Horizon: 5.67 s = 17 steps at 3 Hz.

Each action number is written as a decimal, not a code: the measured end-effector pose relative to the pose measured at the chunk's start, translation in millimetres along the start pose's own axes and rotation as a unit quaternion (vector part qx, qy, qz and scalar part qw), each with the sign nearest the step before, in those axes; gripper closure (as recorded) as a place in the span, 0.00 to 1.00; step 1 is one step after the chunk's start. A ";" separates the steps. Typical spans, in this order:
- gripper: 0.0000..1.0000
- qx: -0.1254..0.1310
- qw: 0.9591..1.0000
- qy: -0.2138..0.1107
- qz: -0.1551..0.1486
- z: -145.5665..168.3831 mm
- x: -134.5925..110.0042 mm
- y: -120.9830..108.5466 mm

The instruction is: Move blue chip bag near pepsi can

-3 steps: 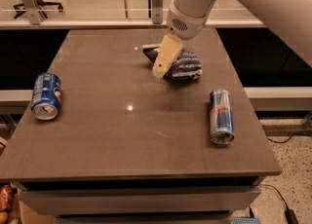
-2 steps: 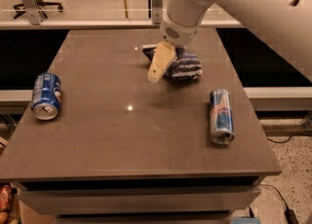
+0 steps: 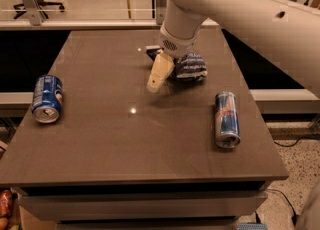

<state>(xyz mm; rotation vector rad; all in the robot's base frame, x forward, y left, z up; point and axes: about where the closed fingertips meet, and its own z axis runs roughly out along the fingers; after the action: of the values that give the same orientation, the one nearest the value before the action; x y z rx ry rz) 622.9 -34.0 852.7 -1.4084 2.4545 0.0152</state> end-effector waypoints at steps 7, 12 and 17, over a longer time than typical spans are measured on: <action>1.00 -0.028 0.998 -0.030 -0.057 -13.0 7.1 8.3; 1.00 -0.012 0.965 -0.107 -0.239 -115.4 -4.6 11.4; 1.00 -0.034 0.864 -0.206 -0.458 -102.8 -92.2 59.0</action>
Offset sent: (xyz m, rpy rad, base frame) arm 0.0066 -0.0018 -0.0423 0.0222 0.0555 0.0109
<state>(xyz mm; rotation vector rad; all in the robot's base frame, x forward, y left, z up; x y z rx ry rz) 589.5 57.3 967.0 -2.1845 1.2838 0.1688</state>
